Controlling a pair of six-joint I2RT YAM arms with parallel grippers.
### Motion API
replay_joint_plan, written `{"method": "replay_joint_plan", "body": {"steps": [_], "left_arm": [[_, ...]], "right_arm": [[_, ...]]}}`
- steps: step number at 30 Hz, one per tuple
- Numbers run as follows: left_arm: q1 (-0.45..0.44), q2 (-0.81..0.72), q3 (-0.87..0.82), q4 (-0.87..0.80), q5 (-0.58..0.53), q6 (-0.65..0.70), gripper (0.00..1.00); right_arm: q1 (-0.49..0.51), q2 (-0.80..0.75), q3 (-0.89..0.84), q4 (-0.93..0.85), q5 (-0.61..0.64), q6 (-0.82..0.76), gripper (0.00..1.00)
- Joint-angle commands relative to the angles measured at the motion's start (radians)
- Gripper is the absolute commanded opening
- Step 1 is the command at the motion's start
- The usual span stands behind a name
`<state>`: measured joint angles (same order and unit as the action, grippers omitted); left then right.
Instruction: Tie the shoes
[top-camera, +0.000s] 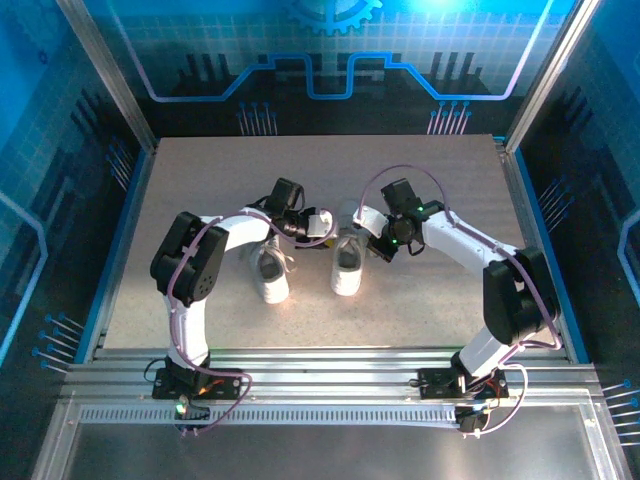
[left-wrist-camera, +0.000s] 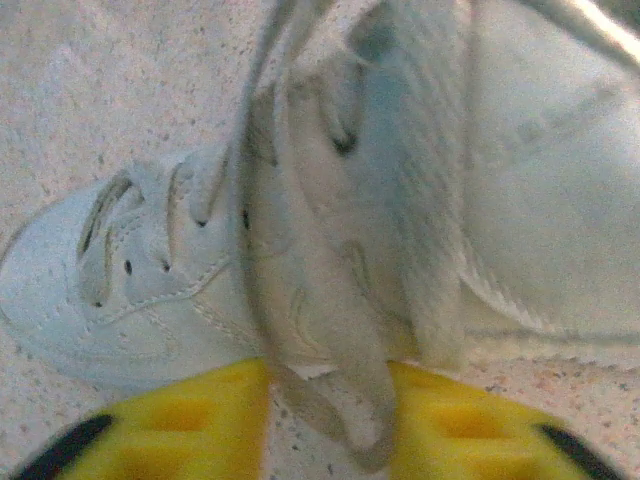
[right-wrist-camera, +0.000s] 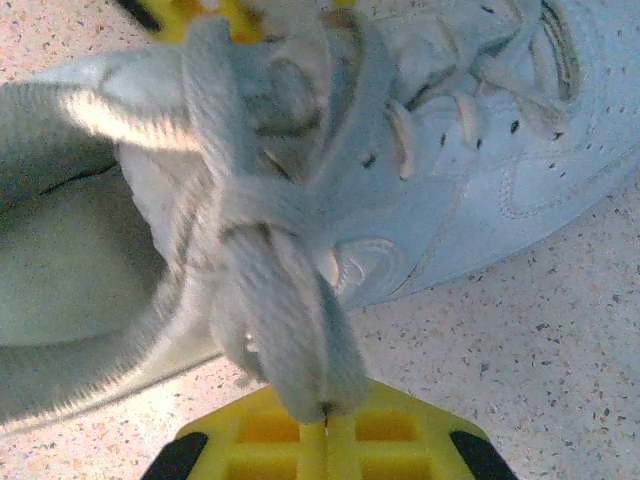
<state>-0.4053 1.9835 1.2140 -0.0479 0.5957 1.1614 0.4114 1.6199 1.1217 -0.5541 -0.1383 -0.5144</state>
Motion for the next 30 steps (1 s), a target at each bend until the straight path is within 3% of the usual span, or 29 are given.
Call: {"method": "replay_joint_plan", "body": {"steps": [1, 2, 16, 30], "left_arm": [[-0.003, -0.059, 0.008, -0.034, 0.003, 0.034, 0.05], [-0.002, -0.074, 0.002, -0.042, -0.004, 0.039, 0.00], [0.018, -0.179, -0.027, -0.152, -0.154, -0.044, 0.00], [0.039, -0.186, -0.050, -0.166, -0.203, -0.101, 0.00]], "right_arm": [[-0.002, 0.003, 0.030, -0.027, -0.004, -0.016, 0.02], [-0.003, 0.002, 0.030, -0.030, -0.003, -0.016, 0.02], [-0.028, -0.013, 0.032, -0.070, -0.011, -0.012, 0.00], [-0.042, -0.003, 0.030, -0.110, -0.050, 0.001, 0.00]]}}
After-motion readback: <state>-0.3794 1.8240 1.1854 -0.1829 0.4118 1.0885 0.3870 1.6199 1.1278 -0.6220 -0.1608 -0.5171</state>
